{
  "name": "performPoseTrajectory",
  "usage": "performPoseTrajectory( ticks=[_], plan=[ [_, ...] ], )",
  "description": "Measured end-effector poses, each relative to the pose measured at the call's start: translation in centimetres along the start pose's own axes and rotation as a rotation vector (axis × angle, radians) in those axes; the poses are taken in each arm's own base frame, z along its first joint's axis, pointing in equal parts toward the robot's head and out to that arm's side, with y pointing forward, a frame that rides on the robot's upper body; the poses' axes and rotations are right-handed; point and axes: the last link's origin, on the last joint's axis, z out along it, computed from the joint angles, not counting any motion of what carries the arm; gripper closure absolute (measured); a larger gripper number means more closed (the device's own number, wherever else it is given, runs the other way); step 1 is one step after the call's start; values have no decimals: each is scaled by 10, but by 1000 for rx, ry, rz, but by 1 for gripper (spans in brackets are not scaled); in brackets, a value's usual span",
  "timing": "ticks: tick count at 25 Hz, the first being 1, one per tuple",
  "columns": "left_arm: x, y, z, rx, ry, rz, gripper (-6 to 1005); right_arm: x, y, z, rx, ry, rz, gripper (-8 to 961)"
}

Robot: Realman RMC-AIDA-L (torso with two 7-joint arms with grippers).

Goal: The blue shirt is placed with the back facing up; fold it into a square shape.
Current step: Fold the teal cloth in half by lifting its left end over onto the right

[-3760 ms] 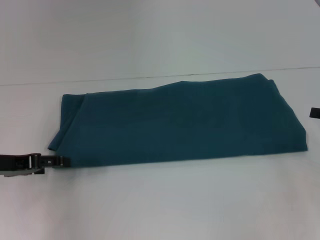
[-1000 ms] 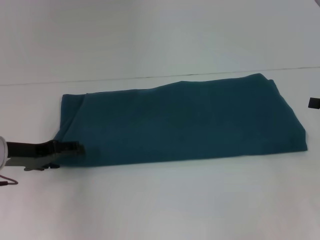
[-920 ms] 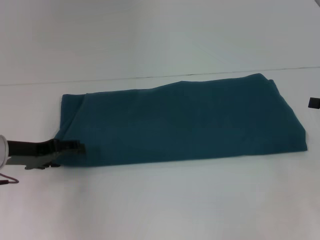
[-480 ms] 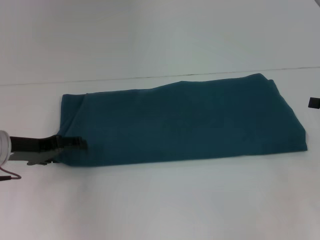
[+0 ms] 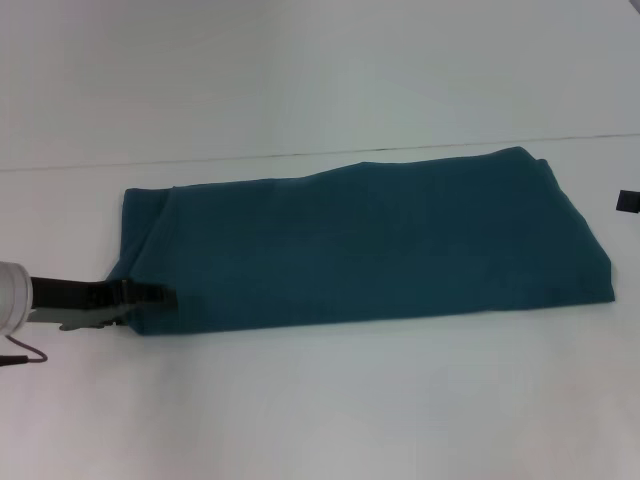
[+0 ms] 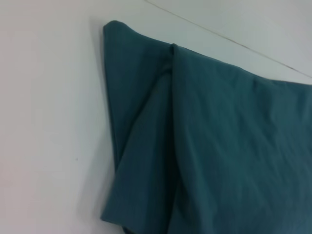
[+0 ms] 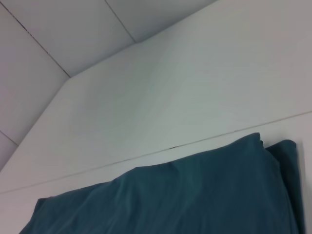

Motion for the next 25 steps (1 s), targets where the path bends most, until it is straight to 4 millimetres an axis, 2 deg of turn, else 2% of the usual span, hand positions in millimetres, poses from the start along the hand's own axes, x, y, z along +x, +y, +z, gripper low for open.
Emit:
performPoseTrajectory(
  ticks=[1,6,10,20,25],
  plan=[
    [0,0,0,1,-2,6,69,0,0,0,-2,-1,1,46],
    [0,2,1,0,-6,15,248,1,1,-1,-9,-1,4,60],
    [1,2,0,3,-3,19,492,2,0,-2,-8,-1,5,71],
    [4,-1,-3,13,4,23,732,0,2,-1,-15,-8,7,74],
    [2,-4,-5,12,3,35,951,3,4,4,-25,-18,14,74]
  ],
)
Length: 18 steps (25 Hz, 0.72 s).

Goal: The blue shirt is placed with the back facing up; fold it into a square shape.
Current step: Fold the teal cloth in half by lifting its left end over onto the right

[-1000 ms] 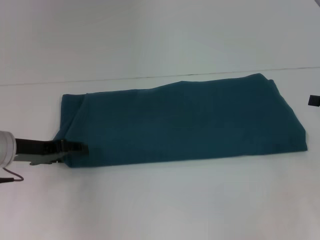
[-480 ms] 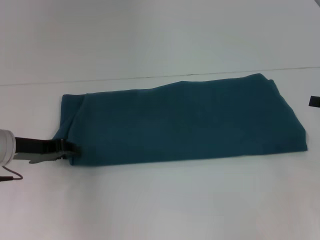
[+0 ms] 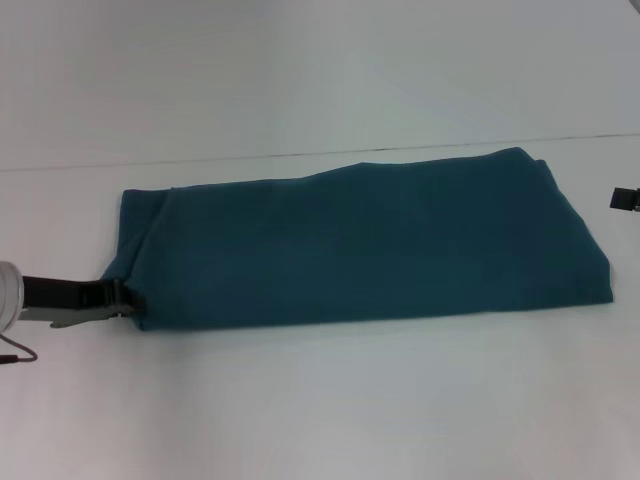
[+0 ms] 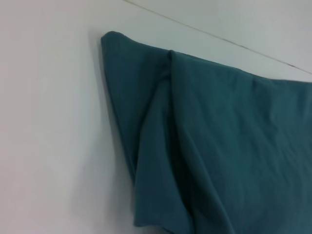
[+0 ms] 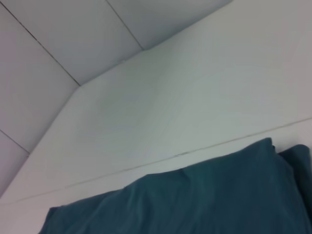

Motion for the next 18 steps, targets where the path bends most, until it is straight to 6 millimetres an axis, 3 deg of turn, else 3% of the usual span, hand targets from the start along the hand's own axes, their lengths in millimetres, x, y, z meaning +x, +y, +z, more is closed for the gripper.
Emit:
performPoseTrajectory(
  ticks=[10,18],
  plan=[
    [-13,-14,-24,-32,12,33,963,10,10,12,-58,-89,32,74],
    [-26,-52,-71,-27,69,-4,956,10,17,28,-66,-130,42,74]
  ],
)
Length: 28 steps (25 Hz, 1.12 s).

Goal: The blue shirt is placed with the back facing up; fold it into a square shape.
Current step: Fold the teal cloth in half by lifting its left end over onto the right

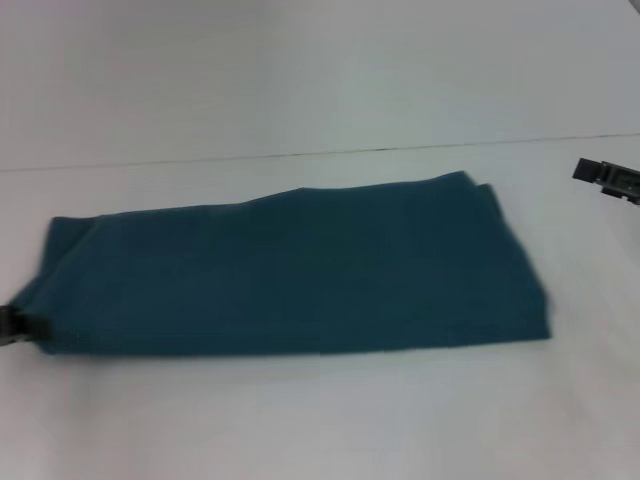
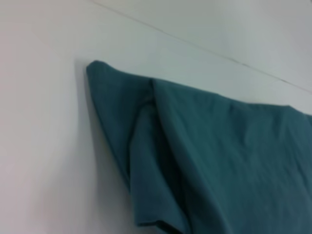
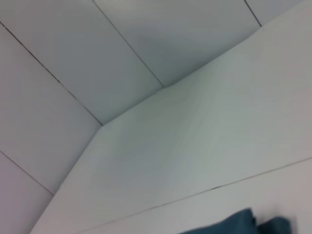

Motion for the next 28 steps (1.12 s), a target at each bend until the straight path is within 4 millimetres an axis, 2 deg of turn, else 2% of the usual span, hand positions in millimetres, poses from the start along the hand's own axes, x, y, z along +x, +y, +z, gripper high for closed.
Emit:
performPoseTrajectory(
  ticks=[9,12,14,17,21,22,23,24,26,28],
  plan=[
    [-8,-38,-52,115,40,-35,949,0,7,21,-19,3,6,74],
    [-7,-40,-62,106,61,-46,947,0,10,25,-25,5,-3,74],
    [-2,-31,-64,51,82,-39,945,-1,11,27,-30,7,-7,74],
    [11,4,-55,-130,120,9,943,0,12,27,-37,11,-17,74],
    [31,81,-27,-455,134,133,939,0,10,23,-38,12,-36,74],
    [34,104,-17,-523,124,167,938,0,9,21,-35,11,-39,74],
    [38,142,4,-615,100,223,938,-1,6,17,-27,8,-47,74],
    [38,142,4,-615,100,223,937,-1,6,17,-27,8,-47,74],
    [40,180,28,-683,70,277,935,-2,3,12,-16,7,-60,74],
    [39,210,55,-740,44,301,934,-3,0,8,-8,8,-73,74]
  ],
)
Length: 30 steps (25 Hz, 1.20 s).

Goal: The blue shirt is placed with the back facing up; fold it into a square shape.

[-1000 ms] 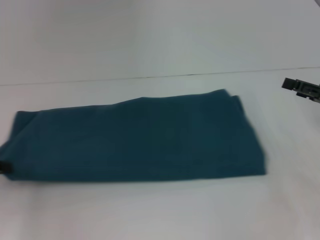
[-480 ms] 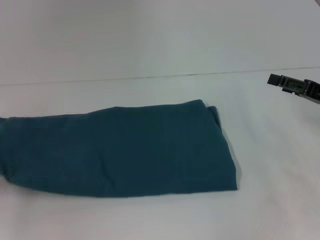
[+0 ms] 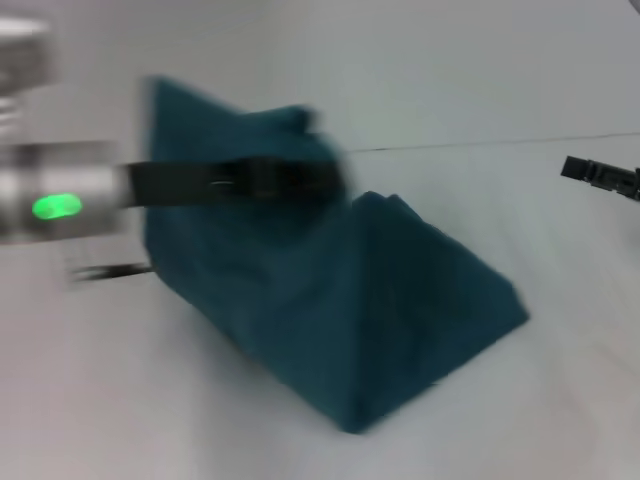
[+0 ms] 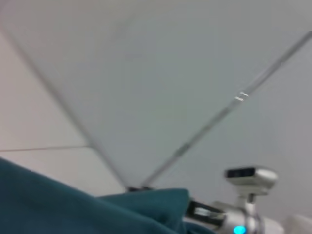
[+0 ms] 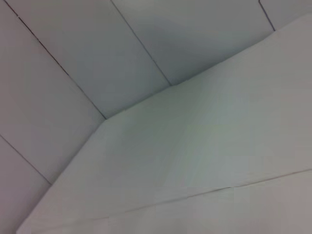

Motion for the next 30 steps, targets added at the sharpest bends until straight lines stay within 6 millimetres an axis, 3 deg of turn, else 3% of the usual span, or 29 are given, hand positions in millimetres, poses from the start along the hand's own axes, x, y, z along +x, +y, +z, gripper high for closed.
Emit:
performPoseTrajectory(
  ticks=[3,7,10,19,24,30],
  plan=[
    [-1,3,59,-51,-20,13,931,1,-3,-4,10,8,-21,73],
    [2,2,107,-12,-20,27,928,-1,-4,-7,13,8,-47,73],
    [-1,-7,125,28,44,-19,925,-1,-3,-4,6,16,-66,73],
    [-7,-13,125,19,151,-62,918,2,2,3,-10,50,-97,73],
    [-8,-11,124,5,149,-59,715,2,2,3,-6,52,-102,73],
    [-13,-10,120,0,135,-27,560,2,0,4,7,51,-102,73]
  ],
)
